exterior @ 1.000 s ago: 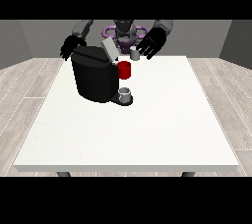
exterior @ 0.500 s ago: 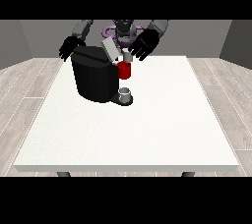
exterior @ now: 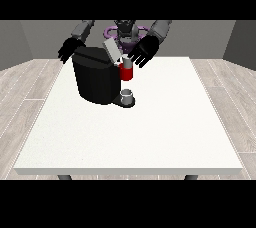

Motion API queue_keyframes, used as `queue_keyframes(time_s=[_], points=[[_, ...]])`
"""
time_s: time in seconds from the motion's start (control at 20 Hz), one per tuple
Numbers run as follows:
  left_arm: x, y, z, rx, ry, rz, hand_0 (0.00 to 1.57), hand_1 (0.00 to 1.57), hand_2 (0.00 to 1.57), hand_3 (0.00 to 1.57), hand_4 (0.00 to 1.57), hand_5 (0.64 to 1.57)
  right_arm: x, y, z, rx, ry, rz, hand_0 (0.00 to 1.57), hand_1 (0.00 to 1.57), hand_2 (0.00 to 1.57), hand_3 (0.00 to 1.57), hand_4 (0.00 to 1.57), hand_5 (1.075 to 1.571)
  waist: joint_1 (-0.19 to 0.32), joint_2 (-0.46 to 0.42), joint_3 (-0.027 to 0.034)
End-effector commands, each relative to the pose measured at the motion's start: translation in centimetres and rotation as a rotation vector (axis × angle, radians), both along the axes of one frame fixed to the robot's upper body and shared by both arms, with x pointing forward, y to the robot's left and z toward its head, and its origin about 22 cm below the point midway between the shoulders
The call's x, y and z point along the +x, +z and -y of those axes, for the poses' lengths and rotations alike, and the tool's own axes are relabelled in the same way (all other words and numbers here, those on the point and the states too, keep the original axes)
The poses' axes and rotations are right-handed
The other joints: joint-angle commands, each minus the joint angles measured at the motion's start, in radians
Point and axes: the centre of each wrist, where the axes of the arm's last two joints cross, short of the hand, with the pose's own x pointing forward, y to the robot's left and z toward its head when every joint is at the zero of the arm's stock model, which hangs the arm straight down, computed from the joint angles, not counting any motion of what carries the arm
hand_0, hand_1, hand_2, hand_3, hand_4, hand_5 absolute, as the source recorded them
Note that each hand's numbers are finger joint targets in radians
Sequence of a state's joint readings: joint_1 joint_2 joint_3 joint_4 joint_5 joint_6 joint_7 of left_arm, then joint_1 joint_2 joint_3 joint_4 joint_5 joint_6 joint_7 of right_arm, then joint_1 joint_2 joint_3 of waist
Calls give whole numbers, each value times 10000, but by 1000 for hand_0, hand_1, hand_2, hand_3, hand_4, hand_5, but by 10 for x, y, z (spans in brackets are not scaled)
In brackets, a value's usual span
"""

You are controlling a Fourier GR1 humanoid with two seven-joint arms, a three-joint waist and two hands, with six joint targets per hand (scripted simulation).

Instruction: Insert the coffee pod into the coffee machine and close the lid

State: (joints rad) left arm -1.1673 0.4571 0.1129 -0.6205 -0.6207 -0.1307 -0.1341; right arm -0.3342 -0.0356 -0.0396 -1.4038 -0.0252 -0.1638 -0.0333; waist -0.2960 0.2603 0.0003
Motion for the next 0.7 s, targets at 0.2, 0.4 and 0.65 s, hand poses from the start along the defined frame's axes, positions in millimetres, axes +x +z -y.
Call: queue_keyframes(time_s=[0.2, 0.4, 0.65], points=[[1, -14, 11, 263, -119, -107, 1203, 1203, 1272, 1200, 500, 1571, 0, -3, 20, -163, -142, 20, 0, 0, 0, 0, 499, 1571, 55, -124, -1], [2, 13, 3, 151, 67, 51, 1186, 1186, 1269, 1202, 515, 1571, -1, -8, 3, -1, -150, 115, 0, 0, 0, 0, 457, 1571, -47, 247, -1], [3, -23, 21, 215, -143, -655, 1208, 1208, 1265, 1191, 493, 1571, -14, -24, -4, -33, -121, -497, 0, 0, 0, 0, 415, 1571, 47, -322, -2]])
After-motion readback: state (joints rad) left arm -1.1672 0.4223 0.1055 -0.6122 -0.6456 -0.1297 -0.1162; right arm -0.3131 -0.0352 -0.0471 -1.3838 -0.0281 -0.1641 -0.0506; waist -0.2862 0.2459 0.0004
